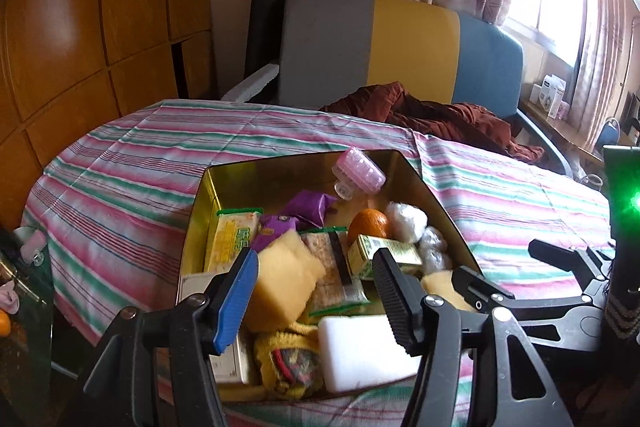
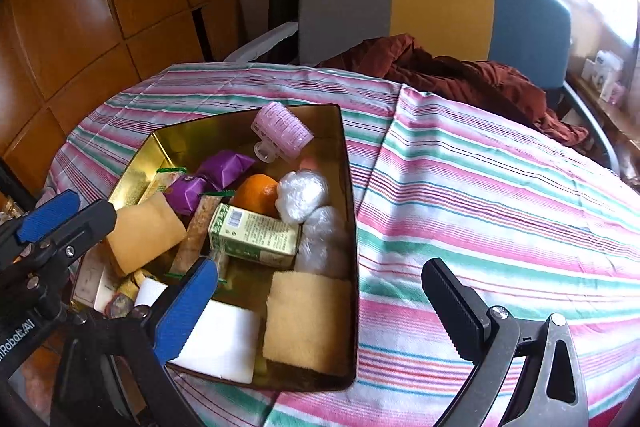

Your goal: Organize objects

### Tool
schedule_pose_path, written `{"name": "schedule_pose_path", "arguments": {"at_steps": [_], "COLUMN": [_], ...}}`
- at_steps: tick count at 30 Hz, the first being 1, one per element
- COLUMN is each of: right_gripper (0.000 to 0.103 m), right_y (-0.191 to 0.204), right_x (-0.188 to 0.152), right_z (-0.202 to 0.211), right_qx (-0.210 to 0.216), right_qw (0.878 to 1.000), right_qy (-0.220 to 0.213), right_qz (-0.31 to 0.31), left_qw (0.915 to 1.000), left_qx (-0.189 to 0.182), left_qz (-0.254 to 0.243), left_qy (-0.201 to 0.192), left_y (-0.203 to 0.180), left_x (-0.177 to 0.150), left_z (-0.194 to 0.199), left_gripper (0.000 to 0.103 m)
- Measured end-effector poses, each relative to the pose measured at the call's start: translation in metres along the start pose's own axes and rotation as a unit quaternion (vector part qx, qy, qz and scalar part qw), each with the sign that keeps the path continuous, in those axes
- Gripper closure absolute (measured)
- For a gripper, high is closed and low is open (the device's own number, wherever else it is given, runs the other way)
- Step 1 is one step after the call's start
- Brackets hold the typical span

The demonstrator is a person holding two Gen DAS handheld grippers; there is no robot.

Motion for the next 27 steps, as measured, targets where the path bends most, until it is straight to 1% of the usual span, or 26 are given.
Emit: {"name": "schedule_pose_path", "arguments": {"at_steps": [1,4,7,10,11,15,18,21,23,25,27], "right_gripper": [0.000,0.000,0.000,0.000,0.000,0.000,0.000,0.000,0.000,0.000,0.000], "right_y": [0.000,-0.001,-0.003,-0.008,-0.010,-0.016,-0.015,-0.014,-0.013,-0.013,-0.012], "right_x": [-0.003,-0.011,-0.019,-0.028,-0.030,-0.037,-0.040,-0.041,-0.042,-0.042,-0.041], "right_z": [0.003,0.012,0.022,0.028,0.030,0.028,0.027,0.025,0.023,0.022,0.022], "right_qx": [-0.008,-0.034,-0.062,-0.078,-0.081,-0.080,-0.078,-0.077,-0.077,-0.079,-0.080], "right_qw": [1.000,0.999,0.997,0.996,0.995,0.996,0.996,0.996,0.996,0.996,0.996], "right_qy": [-0.004,-0.019,-0.039,-0.050,-0.051,-0.043,-0.039,-0.035,-0.032,-0.031,-0.032], "right_qz": [0.000,0.004,0.001,-0.010,-0.011,-0.017,-0.017,-0.012,-0.010,-0.010,-0.009], "left_qw": [1.0000,1.0000,0.9997,0.9987,0.9983,0.9983,0.9984,0.9985,0.9980,0.9981,0.9979], "left_qx": [0.002,0.008,0.023,0.050,0.055,0.052,0.051,0.045,0.052,0.049,0.052], "left_qz": [-0.002,0.003,0.012,0.005,0.006,0.017,0.008,0.013,0.009,0.012,0.011], "left_qy": [0.000,-0.002,-0.002,-0.012,-0.015,-0.022,-0.025,-0.028,-0.034,-0.034,-0.036], "left_y": [-0.001,-0.003,-0.002,-0.001,0.000,0.004,0.003,0.004,0.005,0.005,0.006], "left_x": [-0.002,-0.009,-0.014,-0.015,-0.014,-0.014,-0.014,-0.013,-0.013,-0.013,-0.013], "left_z": [0.002,0.008,0.011,0.013,0.014,0.016,0.015,0.015,0.014,0.014,0.013], "left_gripper": [0.039,0.037,0.035,0.035,0.035,0.035,0.036,0.036,0.039,0.042,0.042]}}
Point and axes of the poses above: each gripper's, at about its wrist camera, not at the fingertips, and z roughly against the way its jaws point, y to its left, x to its top, the point moved 6 cm from there along -z, roughly the way its jaws point, and after that the axes turned 12 degrees about x, right-handed, at the moved point
